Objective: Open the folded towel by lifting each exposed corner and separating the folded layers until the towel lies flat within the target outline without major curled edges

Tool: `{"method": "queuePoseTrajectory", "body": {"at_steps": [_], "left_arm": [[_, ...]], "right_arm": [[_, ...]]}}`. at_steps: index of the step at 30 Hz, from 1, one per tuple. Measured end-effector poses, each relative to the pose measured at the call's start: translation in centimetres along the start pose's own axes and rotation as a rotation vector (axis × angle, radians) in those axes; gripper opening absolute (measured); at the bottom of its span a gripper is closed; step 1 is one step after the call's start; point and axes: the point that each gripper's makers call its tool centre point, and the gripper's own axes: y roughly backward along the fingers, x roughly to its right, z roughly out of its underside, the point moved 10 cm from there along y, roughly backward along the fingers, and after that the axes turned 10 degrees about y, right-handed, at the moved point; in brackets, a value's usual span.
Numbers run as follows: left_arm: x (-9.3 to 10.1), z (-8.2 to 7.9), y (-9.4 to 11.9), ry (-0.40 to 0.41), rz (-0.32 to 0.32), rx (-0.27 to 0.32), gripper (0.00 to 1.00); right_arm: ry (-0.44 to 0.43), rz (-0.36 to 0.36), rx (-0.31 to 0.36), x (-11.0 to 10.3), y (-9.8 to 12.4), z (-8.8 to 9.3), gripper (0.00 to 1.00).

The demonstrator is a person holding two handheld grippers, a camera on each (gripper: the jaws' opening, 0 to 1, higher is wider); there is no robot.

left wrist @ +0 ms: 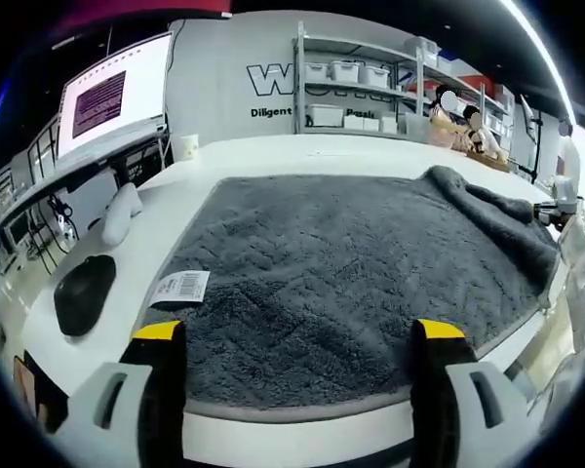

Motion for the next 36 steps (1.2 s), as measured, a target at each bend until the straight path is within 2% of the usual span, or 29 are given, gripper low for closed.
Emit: {"method": "queuePoseTrajectory", "body": {"at_steps": [8, 23, 36], "left_arm": [[0.0, 0.0, 0.1, 0.001, -0.002, 0.002, 0.95], [0.0, 0.1, 0.1, 0.003, -0.003, 0.005, 0.94], [0.0, 0.1, 0.2, 0.003, -0.001, 0.009, 0.94]], "right_arm": [[0.012, 0.016, -0.016, 0.7, 0.2, 0.4, 0.0], [0.046, -0.009, -0.032, 1.8, 0.3, 0.7, 0.0], [0.072, 0.009, -0.059, 2.8, 0.4, 1.1, 0.0]]}}
